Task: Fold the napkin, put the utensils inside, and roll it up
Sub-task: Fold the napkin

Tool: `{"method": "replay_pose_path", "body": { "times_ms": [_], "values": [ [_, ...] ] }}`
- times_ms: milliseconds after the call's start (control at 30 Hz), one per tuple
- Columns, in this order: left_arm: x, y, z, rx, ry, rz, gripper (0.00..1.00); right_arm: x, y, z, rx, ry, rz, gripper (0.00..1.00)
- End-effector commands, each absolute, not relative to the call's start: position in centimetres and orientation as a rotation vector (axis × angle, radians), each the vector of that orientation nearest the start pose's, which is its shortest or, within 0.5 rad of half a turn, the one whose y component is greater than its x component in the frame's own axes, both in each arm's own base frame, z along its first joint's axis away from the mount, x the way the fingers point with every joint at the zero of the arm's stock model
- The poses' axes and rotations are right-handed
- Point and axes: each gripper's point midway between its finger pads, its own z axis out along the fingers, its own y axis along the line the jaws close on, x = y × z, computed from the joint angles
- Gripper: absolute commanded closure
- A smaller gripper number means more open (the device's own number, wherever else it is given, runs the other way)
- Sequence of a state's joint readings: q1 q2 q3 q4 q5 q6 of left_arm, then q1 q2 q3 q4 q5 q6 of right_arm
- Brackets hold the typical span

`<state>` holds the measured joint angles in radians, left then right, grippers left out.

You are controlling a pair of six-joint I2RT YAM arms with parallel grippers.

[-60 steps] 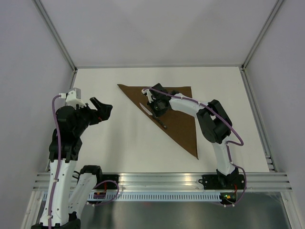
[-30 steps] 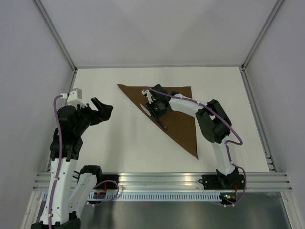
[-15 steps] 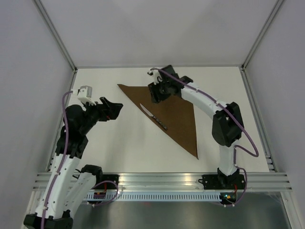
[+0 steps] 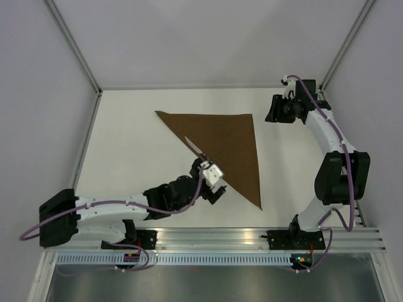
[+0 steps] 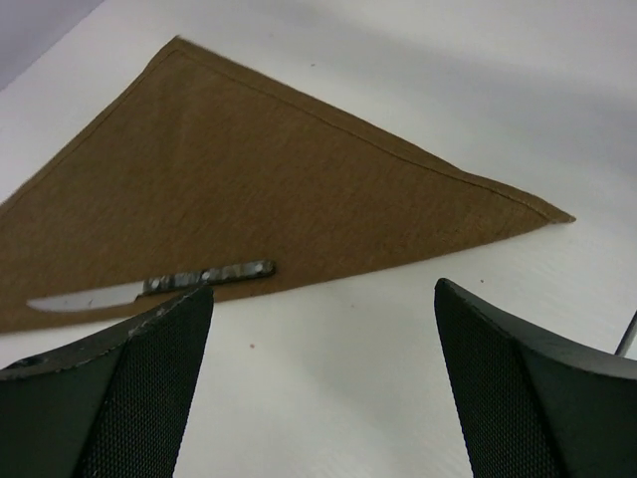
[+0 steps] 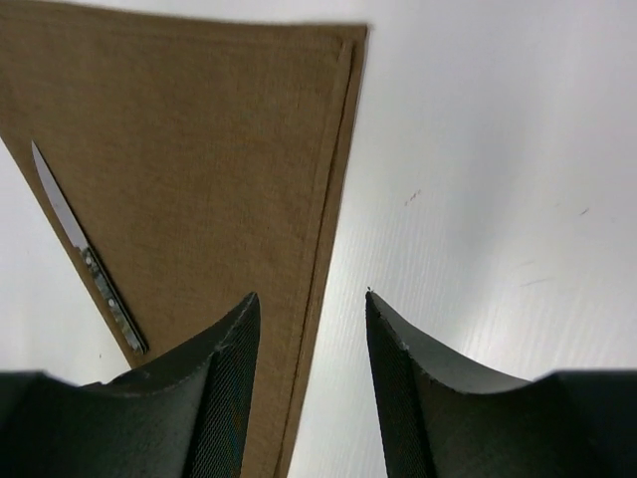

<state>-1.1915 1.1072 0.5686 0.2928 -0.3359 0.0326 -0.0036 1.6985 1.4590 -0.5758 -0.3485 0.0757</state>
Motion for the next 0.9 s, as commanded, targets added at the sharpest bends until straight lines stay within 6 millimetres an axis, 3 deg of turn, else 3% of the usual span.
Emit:
{"method": "replay_pose_path", "body": {
  "times_ms": [0,67,133,167,200,267,367,400,600,867],
  "values": [
    [18.9,-34.9,20.2,0.885,1.368,-0.369,0.05,43.6,6.0,16.9,-0.038,2.361,0.497,0.48],
    [18.0,-36.8,17.2,1.001,1.336,-0.32,0.05,43.9,5.2,16.3,-0.019,2.375,0.475,0.48],
    [16.8,-38.5,17.5,1.014,1.246,-0.332,0.05,44.0,4.7,16.0,-0.006,2.381,0.473,0.48],
    [16.5,-39.2,15.5,1.066,1.245,-0.31,0.05,44.0,4.6,15.6,0.0,2.39,0.471,0.49],
    [15.7,-40.2,16.0,1.053,1.203,-0.333,0.05,44.0,4.5,15.4,0.003,2.391,0.47,0.49],
    [15.0,-41.3,13.8,1.129,1.173,-0.29,0.05,44.0,4.4,15.1,0.006,2.395,0.469,0.49],
    [13.7,-43.3,13.4,1.167,1.108,-0.283,0.05,44.0,4.2,15.3,0.012,2.39,0.467,0.49],
    [12.9,-44.1,12.0,1.212,1.097,-0.284,0.05,44.0,4.1,15.2,0.014,2.392,0.466,0.49],
    [11.6,-46.4,10.0,1.285,1.075,-0.313,0.07,44.0,3.9,14.9,0.022,2.397,0.47,0.51],
    [10.4,-48.2,7.8,1.381,1.086,-0.37,0.17,43.9,3.7,14.9,0.032,2.393,0.472,0.52]
  ]
}}
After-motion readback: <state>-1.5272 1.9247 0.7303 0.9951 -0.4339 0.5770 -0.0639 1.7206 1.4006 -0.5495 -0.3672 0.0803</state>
